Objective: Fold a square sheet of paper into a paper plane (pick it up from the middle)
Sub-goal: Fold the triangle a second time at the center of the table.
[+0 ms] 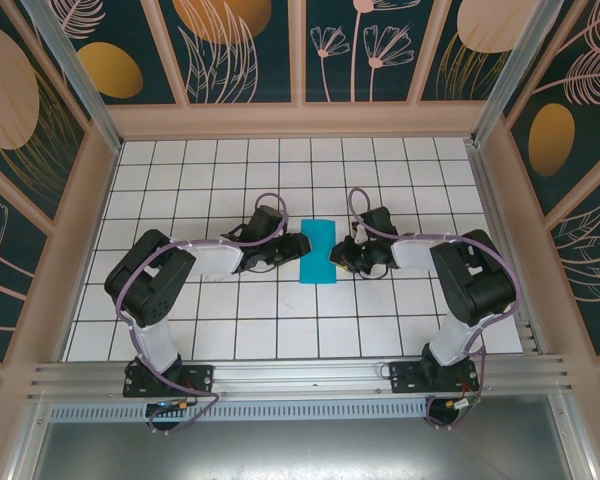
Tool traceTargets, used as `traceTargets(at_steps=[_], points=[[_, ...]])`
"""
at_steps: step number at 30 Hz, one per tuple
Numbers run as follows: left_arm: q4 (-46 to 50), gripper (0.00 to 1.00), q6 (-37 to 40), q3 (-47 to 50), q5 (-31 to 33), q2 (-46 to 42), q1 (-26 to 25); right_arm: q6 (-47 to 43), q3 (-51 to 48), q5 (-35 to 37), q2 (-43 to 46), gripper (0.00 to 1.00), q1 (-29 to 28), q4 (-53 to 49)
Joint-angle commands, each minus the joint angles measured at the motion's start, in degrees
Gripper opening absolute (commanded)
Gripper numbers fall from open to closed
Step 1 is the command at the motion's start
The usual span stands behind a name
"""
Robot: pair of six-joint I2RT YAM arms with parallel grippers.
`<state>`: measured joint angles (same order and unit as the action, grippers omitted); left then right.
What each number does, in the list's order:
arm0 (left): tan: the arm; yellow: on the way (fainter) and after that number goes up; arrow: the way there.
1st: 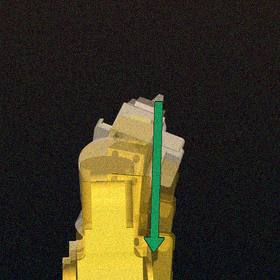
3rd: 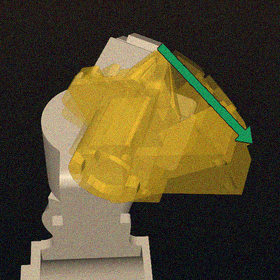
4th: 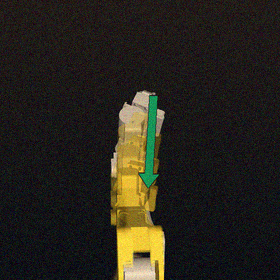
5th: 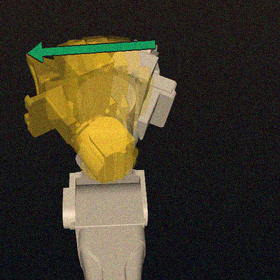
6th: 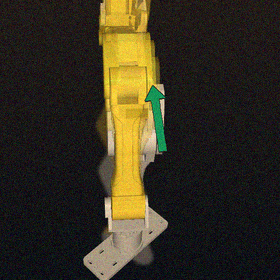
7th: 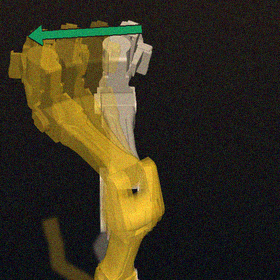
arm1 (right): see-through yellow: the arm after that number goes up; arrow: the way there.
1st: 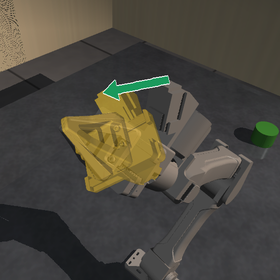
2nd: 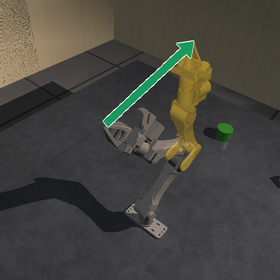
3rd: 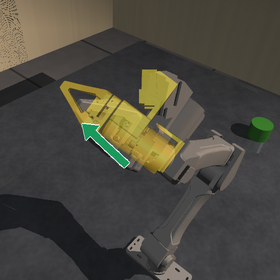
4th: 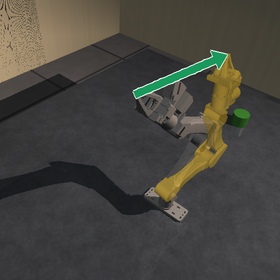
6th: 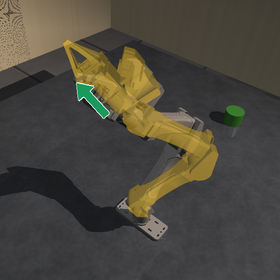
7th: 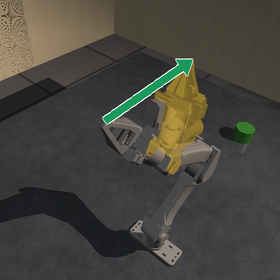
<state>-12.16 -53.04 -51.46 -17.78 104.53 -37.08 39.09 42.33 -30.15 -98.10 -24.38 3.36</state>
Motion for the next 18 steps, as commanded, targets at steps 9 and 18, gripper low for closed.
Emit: traceTargets(at_steps=[9,18], points=[[1.27,0.47,0.57,-3.23,-3.23,2.77,0.16,-0.79,-1.66,2.71,-1.63,0.23,-0.14,-2.21],[2.85,0.48,0.95,-3.91,-2.46,4.26,0.06,-0.84,-1.9,2.99,-1.56,0.23,-0.14,-2.04]])
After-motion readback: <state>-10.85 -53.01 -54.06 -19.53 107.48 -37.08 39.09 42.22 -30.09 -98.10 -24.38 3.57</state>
